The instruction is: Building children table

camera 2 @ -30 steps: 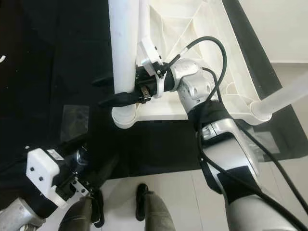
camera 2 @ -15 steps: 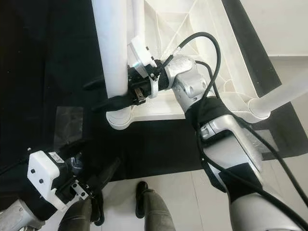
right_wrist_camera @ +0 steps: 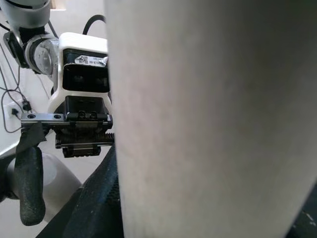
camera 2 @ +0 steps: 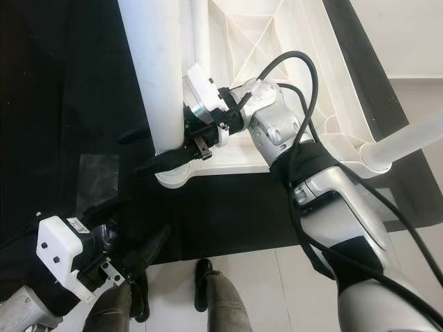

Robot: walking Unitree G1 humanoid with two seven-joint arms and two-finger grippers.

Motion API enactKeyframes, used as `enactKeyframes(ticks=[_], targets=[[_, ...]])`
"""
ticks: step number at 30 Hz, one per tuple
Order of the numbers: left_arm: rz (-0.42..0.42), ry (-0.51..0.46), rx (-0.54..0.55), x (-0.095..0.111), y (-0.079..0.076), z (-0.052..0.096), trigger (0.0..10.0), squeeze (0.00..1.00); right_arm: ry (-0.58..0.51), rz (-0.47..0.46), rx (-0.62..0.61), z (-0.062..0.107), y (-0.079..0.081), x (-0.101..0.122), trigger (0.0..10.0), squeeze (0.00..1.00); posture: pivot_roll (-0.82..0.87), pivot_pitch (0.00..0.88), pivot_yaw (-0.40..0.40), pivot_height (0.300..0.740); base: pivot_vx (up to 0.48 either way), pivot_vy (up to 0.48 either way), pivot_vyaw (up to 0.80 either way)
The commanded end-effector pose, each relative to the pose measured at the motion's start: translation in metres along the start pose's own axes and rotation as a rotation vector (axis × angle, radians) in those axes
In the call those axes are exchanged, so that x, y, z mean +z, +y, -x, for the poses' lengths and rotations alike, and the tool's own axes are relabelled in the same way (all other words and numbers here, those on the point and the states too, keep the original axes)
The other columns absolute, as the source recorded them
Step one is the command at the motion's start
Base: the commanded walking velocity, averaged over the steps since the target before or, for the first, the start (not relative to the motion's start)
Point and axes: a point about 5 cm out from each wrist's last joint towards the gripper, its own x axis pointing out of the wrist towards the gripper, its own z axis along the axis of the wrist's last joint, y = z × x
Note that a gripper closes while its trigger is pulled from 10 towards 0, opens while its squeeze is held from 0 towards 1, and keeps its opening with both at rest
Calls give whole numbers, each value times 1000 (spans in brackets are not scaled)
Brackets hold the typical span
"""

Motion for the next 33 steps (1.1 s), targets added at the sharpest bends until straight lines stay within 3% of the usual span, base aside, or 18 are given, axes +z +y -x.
enactKeyframes(ticks=[1,3,9,10,11,12,13,14,15,17,18,19,21,22,25,27,33], targets=[[32,18,-9,-6,-3,1,10000,0,87,-66,45,-5,17,-30,10000,0,84,460,-127,740,0,0,0],[35,13,-9,-8,-2,-1,10000,0,70,-110,-27,6,22,-29,10000,0,64,452,-128,740,0,0,0],[39,7,-10,-10,-2,-4,10000,0,122,-179,-204,13,28,-37,10000,0,41,442,-145,740,0,0,0],[42,3,-7,-10,-1,-5,10000,0,151,-219,-298,14,32,-41,10000,0,33,439,-155,740,0,0,0],[42,3,-7,-10,-1,-5,10000,0,151,-219,-298,14,32,-41,10000,0,33,439,-155,740,0,0,0],[43,0,-1,-10,0,-6,10000,0,194,-296,-418,14,37,-46,10000,0,29,436,-162,740,0,0,0],[43,0,-1,-10,0,-6,10000,0,194,-296,-418,14,37,-46,10000,0,29,436,-162,740,0,0,0],[48,-3,17,-11,2,-6,10000,0,308,-361,-663,14,44,-60,10000,0,19,424,-176,740,0,0,0],[54,-16,67,-9,9,-7,10000,0,374,-442,-999,14,58,-71,10000,0,19,412,-170,740,0,0,0],[54,-16,67,-9,9,-7,10000,0,374,-442,-999,14,58,-71,10000,0,19,412,-170,740,0,0,0],[48,-31,113,-7,17,-8,10000,0,428,-482,-1210,14,77,-75,10000,0,32,397,-157,740,0,0,0],[48,-31,113,-7,17,-8,10000,0,428,-482,-1210,14,77,-75,10000,0,32,397,-157,740,0,0,0],[12,-68,175,1,40,-8,10000,0,403,-547,-1459,2,100,-77,10000,0,29,372,-108,740,0,0,0],[-20,-93,185,8,52,-9,10000,0,374,-540,-1488,-7,99,-76,10000,0,34,358,-101,740,0,0,0],[-39,-109,191,12,61,-11,10000,0,360,-541,-1509,-11,96,-77,10000,0,42,339,-93,740,0,0,0],[-92,-160,152,27,76,-20,10000,0,365,-540,-1515,-18,94,-80,10000,0,48,305,-81,740,0,0,0],[-154,-280,47,59,88,-45,10000,0,386,-523,-1506,-28,88,-84,10000,0,44,255,-71,740,0,0,0]])
